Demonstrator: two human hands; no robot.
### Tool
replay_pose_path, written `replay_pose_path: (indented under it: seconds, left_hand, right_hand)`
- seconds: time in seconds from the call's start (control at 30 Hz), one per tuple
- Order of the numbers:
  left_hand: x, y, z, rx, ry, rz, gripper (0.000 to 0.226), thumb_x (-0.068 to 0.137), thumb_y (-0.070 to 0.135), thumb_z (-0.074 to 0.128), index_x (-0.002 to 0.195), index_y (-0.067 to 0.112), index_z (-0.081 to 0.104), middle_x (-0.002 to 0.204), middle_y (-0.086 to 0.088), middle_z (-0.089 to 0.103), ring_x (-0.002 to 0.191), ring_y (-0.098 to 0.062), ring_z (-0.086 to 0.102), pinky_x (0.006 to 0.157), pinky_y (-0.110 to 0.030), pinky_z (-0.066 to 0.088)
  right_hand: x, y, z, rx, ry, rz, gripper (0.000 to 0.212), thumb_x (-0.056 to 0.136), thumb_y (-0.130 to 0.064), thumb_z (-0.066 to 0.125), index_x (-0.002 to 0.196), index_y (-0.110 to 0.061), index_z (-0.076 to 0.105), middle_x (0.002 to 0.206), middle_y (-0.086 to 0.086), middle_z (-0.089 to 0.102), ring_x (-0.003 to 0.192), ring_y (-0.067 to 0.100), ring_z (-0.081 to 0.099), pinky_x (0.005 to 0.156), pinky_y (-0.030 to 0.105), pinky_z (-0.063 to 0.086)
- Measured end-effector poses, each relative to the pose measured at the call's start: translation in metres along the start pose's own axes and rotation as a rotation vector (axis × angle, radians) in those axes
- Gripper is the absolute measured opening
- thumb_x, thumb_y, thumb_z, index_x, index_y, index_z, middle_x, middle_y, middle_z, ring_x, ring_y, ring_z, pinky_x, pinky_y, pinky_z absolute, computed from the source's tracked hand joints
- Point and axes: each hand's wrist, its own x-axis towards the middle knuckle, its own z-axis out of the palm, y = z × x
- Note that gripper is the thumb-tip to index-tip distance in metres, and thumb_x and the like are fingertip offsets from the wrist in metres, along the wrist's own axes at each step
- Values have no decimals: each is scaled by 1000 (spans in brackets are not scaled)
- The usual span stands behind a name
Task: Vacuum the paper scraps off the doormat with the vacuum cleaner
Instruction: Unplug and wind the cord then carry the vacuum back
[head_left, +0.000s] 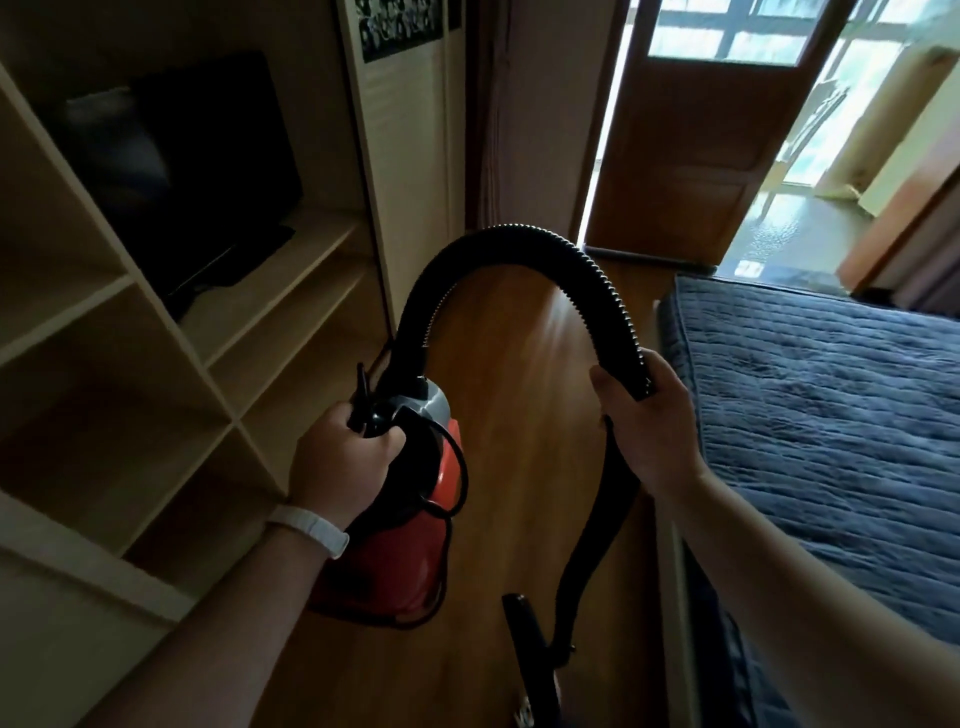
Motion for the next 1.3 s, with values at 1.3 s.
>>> replay_pose_path:
  seconds: [1.3]
  left_hand:
    - [400,91,216,0,-245,60,16,70,20,68,70,8,57,62,-14,65,55,-31,66,53,-45,55]
  right_hand:
    - [401,93,110,7,145,36,14,90,-17,71,84,-21,60,63,1,57,53,17,54,46,23,44]
